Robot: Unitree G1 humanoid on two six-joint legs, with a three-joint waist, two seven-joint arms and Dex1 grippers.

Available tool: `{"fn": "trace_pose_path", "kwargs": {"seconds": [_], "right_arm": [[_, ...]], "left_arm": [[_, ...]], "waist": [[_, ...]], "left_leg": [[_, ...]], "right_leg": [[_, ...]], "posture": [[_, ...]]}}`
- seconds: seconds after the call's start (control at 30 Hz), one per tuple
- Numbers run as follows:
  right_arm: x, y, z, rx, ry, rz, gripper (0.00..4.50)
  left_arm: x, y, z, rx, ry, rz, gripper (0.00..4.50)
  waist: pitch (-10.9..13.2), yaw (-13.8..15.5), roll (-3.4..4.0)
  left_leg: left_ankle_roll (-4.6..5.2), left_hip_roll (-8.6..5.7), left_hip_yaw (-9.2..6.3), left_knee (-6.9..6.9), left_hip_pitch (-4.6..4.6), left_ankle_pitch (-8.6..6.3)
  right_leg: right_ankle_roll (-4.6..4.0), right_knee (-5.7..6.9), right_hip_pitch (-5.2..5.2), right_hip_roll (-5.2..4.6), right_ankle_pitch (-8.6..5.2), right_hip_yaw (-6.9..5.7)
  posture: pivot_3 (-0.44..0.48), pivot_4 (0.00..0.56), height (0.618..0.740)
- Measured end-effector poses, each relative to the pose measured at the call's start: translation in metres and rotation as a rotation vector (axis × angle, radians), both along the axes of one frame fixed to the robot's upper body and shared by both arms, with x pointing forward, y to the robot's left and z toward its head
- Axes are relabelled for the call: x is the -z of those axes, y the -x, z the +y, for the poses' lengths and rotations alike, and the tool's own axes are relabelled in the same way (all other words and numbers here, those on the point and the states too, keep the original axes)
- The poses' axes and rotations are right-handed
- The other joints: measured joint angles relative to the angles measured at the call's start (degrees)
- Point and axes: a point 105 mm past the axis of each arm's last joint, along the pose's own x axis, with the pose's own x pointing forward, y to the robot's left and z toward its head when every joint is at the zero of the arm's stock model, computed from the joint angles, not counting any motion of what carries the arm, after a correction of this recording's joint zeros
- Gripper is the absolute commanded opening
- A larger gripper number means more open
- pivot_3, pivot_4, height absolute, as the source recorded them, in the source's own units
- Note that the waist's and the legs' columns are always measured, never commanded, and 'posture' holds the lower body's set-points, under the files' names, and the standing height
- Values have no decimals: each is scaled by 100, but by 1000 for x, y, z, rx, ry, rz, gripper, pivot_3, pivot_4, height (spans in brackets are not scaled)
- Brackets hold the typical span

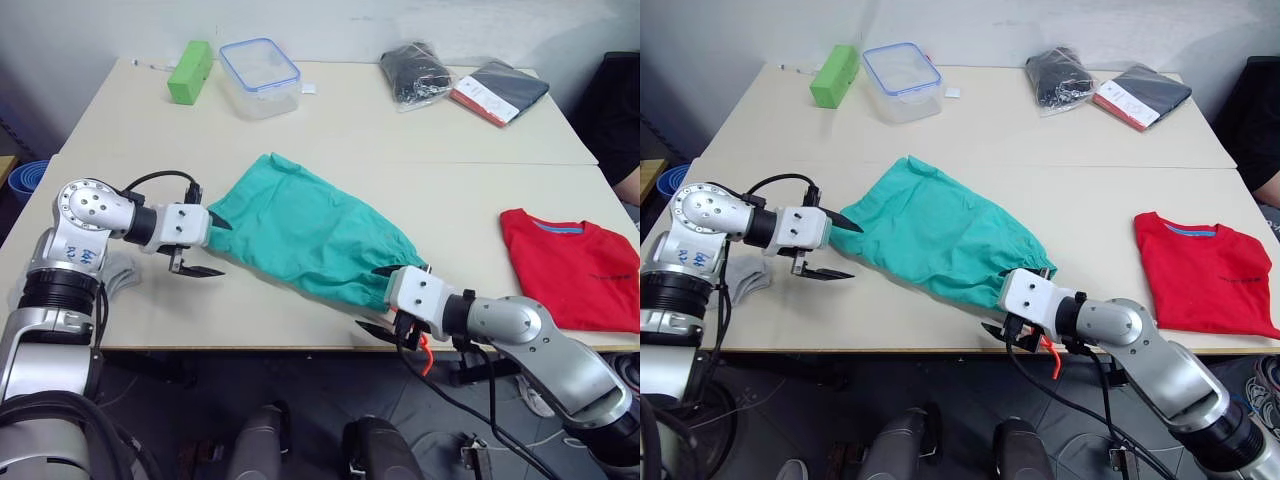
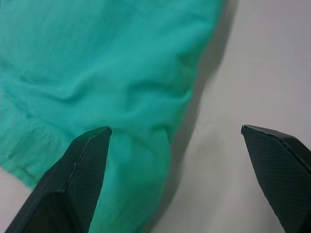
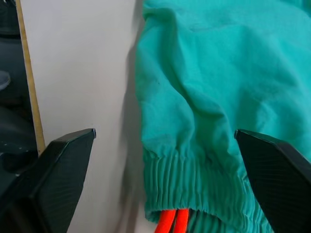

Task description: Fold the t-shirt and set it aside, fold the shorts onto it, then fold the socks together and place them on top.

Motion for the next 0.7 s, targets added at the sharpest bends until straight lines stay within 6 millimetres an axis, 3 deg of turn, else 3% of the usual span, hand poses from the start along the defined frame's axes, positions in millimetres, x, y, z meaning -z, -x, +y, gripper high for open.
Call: {"fn": "trace_pose_path", "kwargs": {"seconds": [0.2, 0.27, 0.4, 0.6, 0.63, 0.7], "right_arm": [[14, -19, -6, 5, 140, -123, 4480], [14, -23, -5, -3, 149, -158, 3911], [17, -28, -6, -8, 171, -181, 2558], [20, -28, -6, -55, 202, -197, 386], [19, -27, -7, -68, 204, -202, 104], [20, -27, -10, -91, 216, -207, 40]], "left_arm": [[7, -22, -2, -14, -80, -122, 4500], [5, -29, -6, -19, -90, -166, 4314], [8, -36, -6, -24, -119, -210, 3314], [17, -35, -6, -21, -121, -182, 1315], [19, -33, -5, -21, -113, -163, 984], [24, -28, -3, -29, -79, -120, 341]], "waist": [[-1, 9, -1], [-1, 4, -2], [-2, -2, -1], [-2, 7, 0], [-2, 6, 0], [-2, -3, 0]], "left_leg": [[1, -2, -3, 7, 0, 1], [1, -3, -2, 8, 2, 1], [1, -2, -2, 10, 12, 1], [1, -1, -2, 20, 20, 1], [1, -1, -1, 21, 21, 1], [1, -1, -1, 21, 21, 1]], "right_leg": [[0, 4, 1, -1, 0, -9], [1, 6, 2, -1, 0, -10], [1, 14, 6, -1, 0, -13], [0, 28, 12, -1, 0, -15], [0, 30, 12, -1, 0, -15], [0, 32, 11, -3, 0, -15]], "posture": [[0, 150, 740], [0, 150, 740], [0, 150, 740], [0, 150, 740], [0, 150, 740], [0, 150, 740]]}}
